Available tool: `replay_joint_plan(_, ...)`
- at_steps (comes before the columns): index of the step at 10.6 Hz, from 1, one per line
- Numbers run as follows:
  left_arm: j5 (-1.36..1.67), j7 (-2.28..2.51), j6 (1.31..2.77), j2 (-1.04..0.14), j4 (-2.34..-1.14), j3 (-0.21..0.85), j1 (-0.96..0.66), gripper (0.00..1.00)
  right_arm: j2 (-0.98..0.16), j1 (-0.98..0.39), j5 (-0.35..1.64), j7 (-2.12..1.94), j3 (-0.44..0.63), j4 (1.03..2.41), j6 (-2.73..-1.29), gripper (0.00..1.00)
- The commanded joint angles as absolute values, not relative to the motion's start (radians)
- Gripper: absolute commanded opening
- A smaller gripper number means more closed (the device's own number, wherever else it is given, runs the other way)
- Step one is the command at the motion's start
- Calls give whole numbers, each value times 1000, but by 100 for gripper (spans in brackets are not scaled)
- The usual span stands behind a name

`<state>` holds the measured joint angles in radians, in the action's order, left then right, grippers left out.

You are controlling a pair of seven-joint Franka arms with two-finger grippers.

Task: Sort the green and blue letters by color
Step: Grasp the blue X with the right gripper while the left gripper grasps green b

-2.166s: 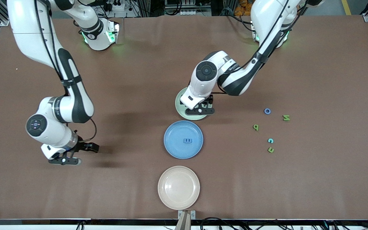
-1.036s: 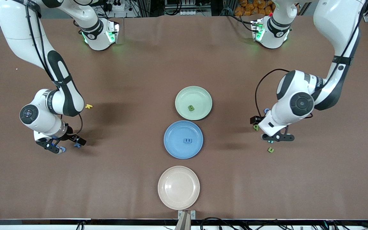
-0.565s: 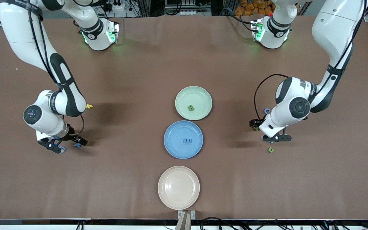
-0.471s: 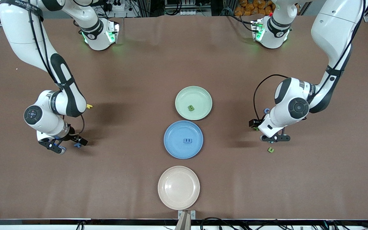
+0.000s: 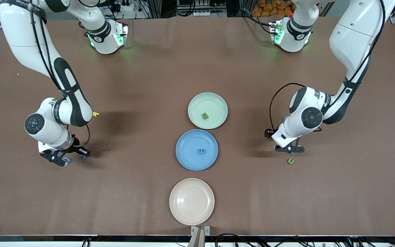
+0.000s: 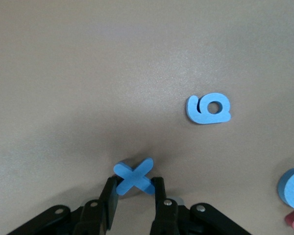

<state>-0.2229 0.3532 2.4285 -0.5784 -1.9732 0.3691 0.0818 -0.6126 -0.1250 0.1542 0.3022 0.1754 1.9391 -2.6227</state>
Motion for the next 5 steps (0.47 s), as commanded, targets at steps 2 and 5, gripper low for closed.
replay_joint_plan(2, -255, 370, 2445, -578, -1985, 373, 83, 67, -617, -141, 137, 301, 169, 1898, -2612, 0)
replay_joint_plan(5, -256, 368, 2445, -578, -1991, 373, 81, 50, -607, -204, 92, 288, 167, 1833, -2502, 0)
